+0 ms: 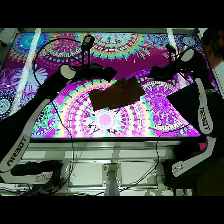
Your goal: Fold the clothes and pants, and hang the long-sleeved shirts on hangers.
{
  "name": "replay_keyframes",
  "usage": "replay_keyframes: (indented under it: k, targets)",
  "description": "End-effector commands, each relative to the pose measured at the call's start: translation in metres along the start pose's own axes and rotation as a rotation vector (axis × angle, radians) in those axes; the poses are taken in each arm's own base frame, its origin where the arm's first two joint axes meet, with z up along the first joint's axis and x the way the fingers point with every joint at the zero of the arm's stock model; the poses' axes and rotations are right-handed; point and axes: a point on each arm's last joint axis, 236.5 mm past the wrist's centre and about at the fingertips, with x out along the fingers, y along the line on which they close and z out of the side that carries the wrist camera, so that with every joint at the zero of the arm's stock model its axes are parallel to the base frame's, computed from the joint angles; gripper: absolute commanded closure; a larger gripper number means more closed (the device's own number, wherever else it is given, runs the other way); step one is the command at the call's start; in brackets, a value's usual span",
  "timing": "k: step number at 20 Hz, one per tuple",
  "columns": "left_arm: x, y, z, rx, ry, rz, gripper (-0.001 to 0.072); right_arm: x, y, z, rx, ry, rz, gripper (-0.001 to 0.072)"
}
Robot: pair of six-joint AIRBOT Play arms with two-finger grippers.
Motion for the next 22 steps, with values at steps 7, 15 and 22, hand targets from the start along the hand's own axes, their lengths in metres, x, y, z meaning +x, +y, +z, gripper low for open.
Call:
replay_keyframes:
  k: [7,15,22]
  targets:
    - [-0.003,0.001,-0.001,-0.001,0.009,-0.005,0.0006,0.065,0.013,-0.003,-0.003,0.039,0.157,0.0021]
    - [-0.003,0.001,-0.001,0.0,0.009,-0.005,0.0006,0.109,0.007,-0.048,0.121,0.23,0.214,0.0022]
    - [-0.003,0.001,-0.001,0.0,0.01,-0.004,0.0006,0.106,0.048,-0.074,0.118,0.355,0.416,0.0022]
